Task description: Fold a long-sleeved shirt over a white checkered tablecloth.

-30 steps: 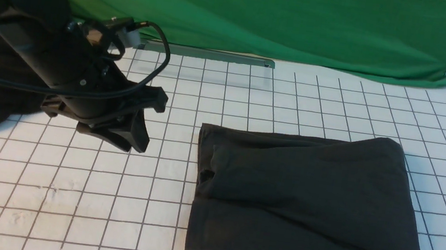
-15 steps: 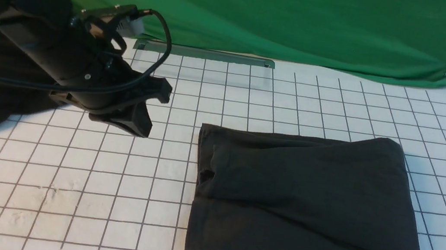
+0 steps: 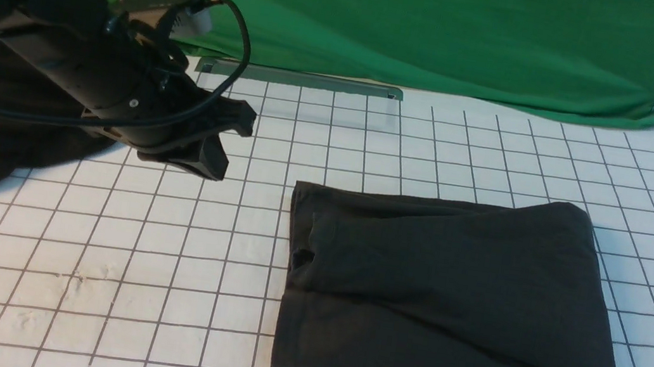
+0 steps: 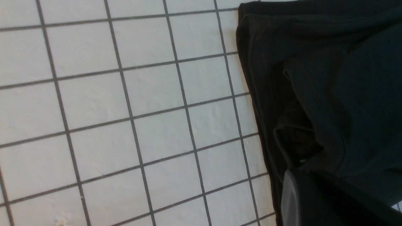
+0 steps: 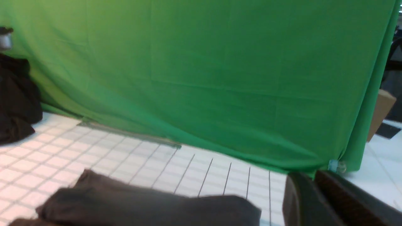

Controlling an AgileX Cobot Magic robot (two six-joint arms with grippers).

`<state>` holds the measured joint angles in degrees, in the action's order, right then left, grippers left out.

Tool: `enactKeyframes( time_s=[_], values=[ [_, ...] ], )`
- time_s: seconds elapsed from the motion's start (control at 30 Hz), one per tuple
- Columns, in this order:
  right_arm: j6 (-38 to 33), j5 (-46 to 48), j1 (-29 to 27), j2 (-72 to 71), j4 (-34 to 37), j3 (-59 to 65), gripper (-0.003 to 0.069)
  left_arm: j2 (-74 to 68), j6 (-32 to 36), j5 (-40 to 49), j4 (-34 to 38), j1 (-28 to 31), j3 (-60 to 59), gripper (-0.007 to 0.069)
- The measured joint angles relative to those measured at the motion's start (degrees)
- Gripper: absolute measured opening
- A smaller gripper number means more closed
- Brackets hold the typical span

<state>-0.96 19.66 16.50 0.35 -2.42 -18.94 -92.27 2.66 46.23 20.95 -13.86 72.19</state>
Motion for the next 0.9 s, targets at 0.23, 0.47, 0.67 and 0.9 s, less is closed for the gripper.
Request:
enactKeyframes(
  time_s=[0.23, 0.47, 0.67, 0.9],
  values=[
    [-0.04, 0.28, -7.38, -0.24, -0.8, 12.39, 0.0082, 0.0, 0.0, -1.7, -1.99, 0.0, -0.05, 0.0025],
    [-0.04, -2.3, -12.65, -0.24, -0.8, 18.32, 0.01, 0.23, 0.09, 0.9, -2.59, 0.0, -0.05, 0.0025],
    [-0.04, -4.76, -13.12, -0.24, -0.91, 19.3, 0.0111, 6.52, 0.13, 4.01, -5.01, 0.0, -0.07, 0.0025],
    [-0.04, -5.26, -13.12, -0.24, -0.97, 19.3, 0.0132, 21.72, 0.13, 8.44, -7.43, 0.0, -0.07, 0.0025]
  ],
)
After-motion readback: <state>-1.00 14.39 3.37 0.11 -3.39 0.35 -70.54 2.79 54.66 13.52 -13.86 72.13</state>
